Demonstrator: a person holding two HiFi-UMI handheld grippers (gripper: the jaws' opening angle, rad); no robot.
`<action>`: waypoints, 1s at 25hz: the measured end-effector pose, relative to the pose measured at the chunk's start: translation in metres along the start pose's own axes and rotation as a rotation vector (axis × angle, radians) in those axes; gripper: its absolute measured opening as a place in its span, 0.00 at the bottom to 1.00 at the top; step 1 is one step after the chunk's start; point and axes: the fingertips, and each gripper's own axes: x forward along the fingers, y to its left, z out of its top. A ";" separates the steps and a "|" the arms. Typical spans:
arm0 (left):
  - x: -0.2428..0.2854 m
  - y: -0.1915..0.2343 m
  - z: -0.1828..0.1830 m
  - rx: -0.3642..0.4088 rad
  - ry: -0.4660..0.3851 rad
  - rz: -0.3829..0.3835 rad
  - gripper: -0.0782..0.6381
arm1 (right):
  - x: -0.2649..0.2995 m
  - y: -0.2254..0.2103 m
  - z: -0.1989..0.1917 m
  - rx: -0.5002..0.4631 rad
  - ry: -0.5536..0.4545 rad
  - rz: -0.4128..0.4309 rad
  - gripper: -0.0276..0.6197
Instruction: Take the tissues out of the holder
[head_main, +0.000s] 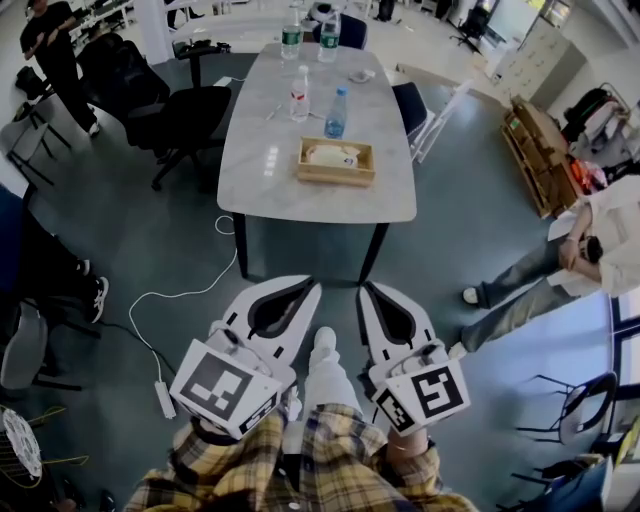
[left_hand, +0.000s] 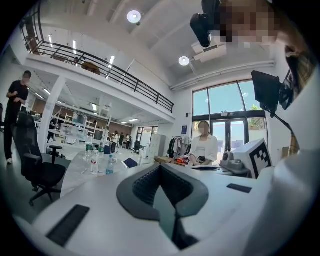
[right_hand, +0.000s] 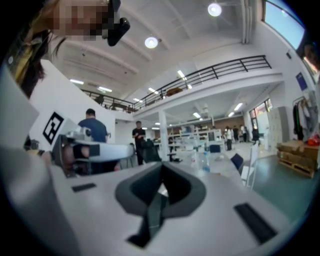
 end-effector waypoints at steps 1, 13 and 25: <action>0.008 0.004 0.001 0.000 -0.001 0.004 0.13 | 0.006 -0.007 0.001 -0.001 0.001 0.005 0.06; 0.121 0.048 0.025 -0.020 -0.025 0.062 0.13 | 0.074 -0.097 0.032 -0.037 0.012 0.081 0.06; 0.183 0.070 0.024 -0.033 -0.015 0.131 0.13 | 0.109 -0.155 0.035 -0.041 0.024 0.141 0.06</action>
